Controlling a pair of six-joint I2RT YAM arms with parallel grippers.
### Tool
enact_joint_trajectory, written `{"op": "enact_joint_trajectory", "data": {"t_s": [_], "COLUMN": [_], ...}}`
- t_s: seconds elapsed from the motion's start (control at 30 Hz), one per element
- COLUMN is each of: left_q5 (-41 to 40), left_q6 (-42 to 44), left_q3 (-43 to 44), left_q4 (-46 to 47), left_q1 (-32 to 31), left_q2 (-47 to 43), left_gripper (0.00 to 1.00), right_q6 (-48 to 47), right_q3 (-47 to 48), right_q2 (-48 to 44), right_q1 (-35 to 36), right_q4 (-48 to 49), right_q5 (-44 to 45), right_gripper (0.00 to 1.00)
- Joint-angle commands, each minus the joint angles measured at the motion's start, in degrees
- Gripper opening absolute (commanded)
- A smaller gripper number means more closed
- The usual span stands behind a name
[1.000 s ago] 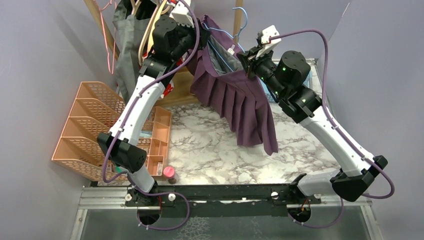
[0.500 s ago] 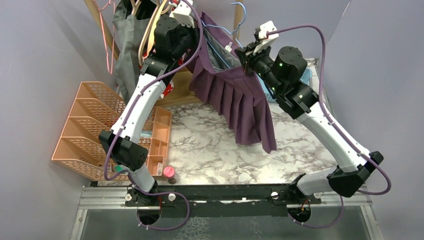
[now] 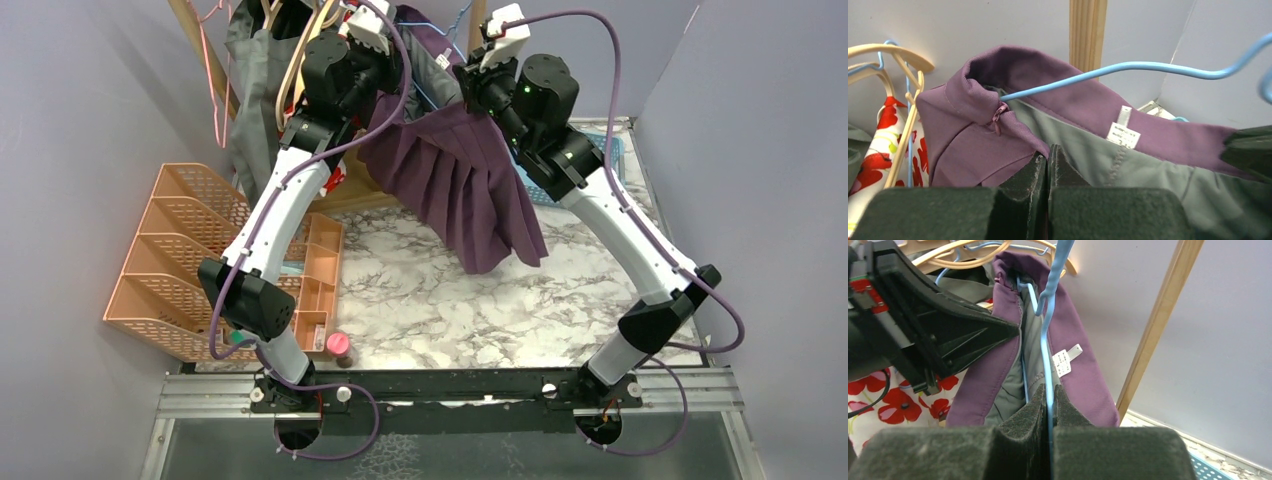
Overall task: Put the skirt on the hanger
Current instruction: Place the hanger at the clothesline.
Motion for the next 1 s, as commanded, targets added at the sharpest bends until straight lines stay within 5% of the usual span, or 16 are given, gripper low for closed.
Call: {"op": "enact_joint_trajectory", "data": {"t_s": [0.0, 0.33, 0.97], "left_q5": [8.50, 6.64, -4.31], "left_q6": [0.29, -5.46, -6.28], "left_q3": [1.66, 13.29, 18.82], "left_q4": [4.89, 9.58, 19.69], "left_q1": [-0.94, -0.84, -0.84], "left_q2": [1.33, 11.63, 19.30], "left_gripper": [0.00, 0.00, 0.00], "right_q6": [-0.17, -0.73, 1.71], "right_q3": [6.24, 16.09, 35.04], "right_q2": [3.13, 11.56, 29.73], "right_q1": [-0.65, -4.66, -10.17], "right_q4": [6.38, 7.16, 12.07], "right_q5": [3.62, 0.18, -8.37], "right_gripper": [0.01, 0.01, 0.01]}}
